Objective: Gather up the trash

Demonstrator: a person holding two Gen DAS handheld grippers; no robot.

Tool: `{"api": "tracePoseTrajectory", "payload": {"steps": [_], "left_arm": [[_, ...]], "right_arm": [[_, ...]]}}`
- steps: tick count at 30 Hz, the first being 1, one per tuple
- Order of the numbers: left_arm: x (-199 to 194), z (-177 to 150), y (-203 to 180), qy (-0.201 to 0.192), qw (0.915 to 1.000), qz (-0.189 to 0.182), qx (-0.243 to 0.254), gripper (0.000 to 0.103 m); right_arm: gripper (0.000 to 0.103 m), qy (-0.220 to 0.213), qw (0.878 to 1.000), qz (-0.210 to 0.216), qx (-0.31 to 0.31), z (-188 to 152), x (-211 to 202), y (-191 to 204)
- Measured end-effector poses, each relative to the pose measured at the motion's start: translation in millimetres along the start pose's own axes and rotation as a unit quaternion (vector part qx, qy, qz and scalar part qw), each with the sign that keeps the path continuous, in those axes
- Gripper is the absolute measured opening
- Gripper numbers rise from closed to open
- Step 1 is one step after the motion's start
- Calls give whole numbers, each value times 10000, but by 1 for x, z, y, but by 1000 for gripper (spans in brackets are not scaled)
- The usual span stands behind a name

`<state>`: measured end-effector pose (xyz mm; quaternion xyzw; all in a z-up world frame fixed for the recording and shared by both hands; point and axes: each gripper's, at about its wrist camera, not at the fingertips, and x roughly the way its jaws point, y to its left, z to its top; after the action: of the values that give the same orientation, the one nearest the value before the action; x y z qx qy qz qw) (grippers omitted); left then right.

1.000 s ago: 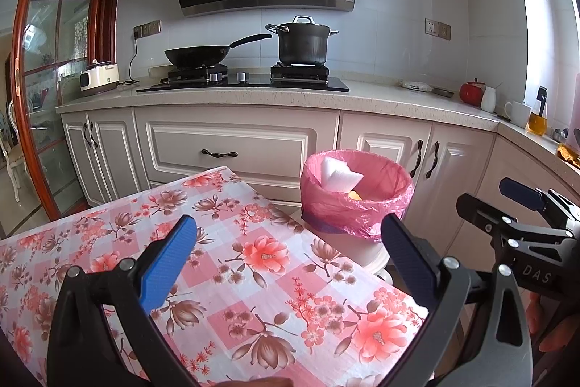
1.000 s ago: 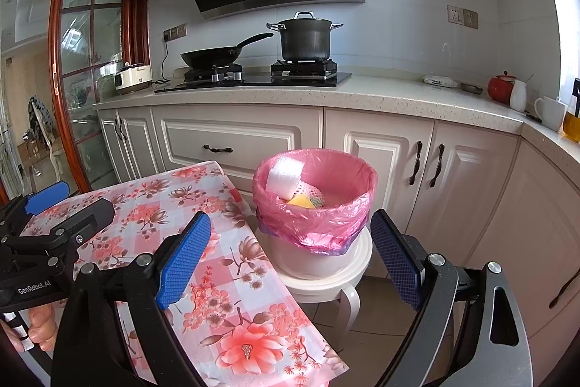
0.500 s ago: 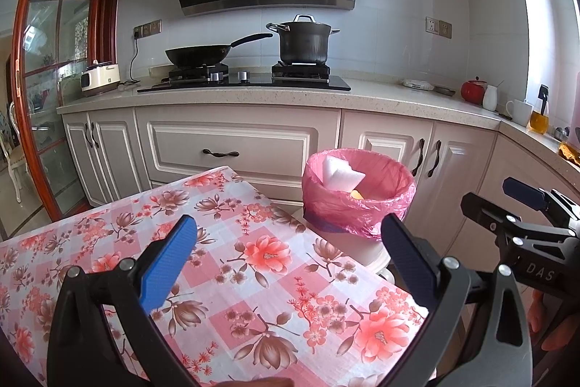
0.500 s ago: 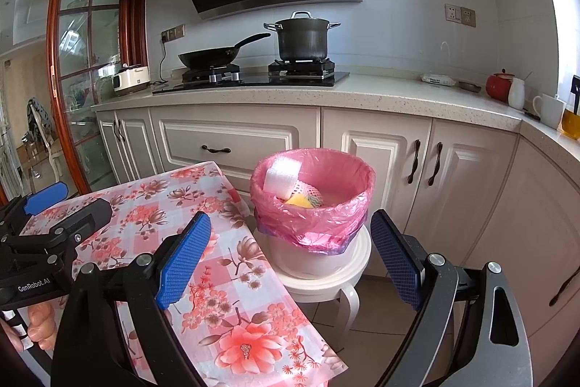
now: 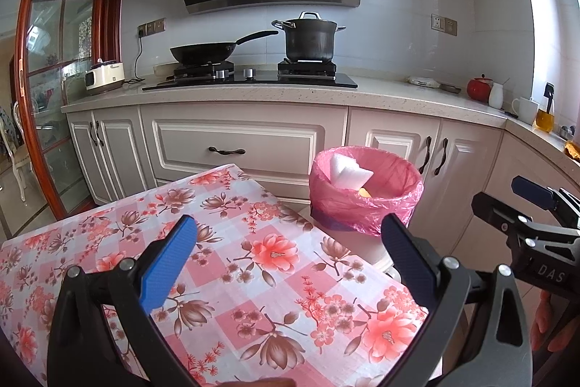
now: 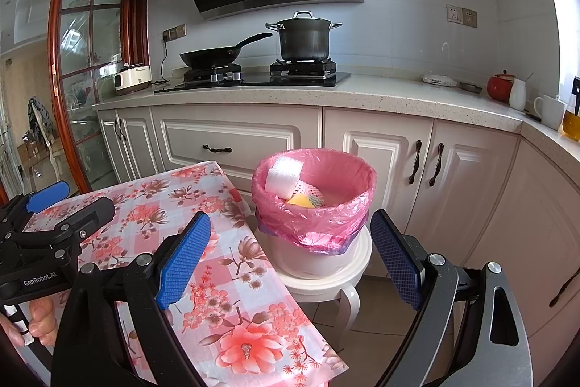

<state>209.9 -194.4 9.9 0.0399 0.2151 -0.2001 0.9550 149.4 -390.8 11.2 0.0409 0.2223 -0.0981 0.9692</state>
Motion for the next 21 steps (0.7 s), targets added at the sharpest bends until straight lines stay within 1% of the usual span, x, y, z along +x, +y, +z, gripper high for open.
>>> {"api": "tracePoseTrajectory", "payload": {"steps": [21], "left_arm": [[-1,0,-3,5,10000,-8,51,98]], "right_arm": [[84,-24,10000,21,17,-1,-1,1]]}}
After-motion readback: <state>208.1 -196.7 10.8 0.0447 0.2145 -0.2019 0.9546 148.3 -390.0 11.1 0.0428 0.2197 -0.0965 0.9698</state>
